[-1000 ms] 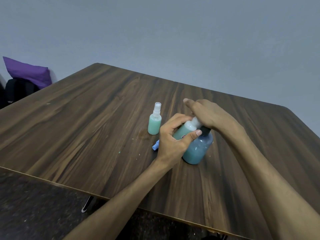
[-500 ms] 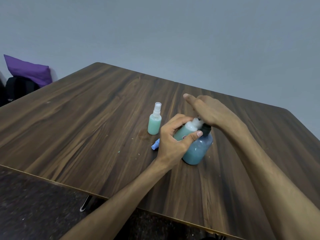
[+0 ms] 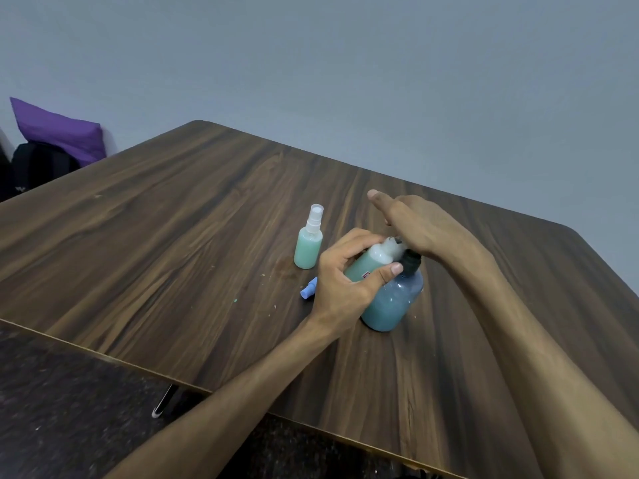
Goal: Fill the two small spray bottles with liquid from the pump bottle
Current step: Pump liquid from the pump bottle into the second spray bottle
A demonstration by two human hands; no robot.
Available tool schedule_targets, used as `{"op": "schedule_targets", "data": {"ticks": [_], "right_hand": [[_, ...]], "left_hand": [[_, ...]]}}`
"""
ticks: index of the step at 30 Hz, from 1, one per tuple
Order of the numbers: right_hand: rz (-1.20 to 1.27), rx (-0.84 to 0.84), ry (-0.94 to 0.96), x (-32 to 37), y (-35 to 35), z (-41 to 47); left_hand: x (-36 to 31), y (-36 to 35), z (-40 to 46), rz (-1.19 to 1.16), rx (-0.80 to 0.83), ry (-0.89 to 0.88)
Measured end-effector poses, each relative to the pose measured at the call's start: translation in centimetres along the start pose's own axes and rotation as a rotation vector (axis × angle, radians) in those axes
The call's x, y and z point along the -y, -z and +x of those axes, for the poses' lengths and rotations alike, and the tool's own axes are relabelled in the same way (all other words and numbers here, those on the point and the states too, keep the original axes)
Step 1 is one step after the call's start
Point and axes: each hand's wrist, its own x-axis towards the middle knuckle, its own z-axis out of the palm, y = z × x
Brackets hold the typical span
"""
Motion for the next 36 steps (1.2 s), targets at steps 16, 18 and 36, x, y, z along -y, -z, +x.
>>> {"op": "schedule_targets", "data": {"ticks": [16,18,36], "right_hand": [[0.024,0.017,-0.008,0.1,-0.3,-0.8],[0.047,0.0,0.007,0.1,0.0,-0.6],[0.031,0.017,-0.008,0.0,0.4,-0.2]], "left_hand": [[0.1,0.0,0.1,0.002,0.008,0.017],[0.0,0.1,0.2,-0.002,0.0,-0.001],[0.1,-0.1,0.2,-0.006,0.008,-0.011]]}}
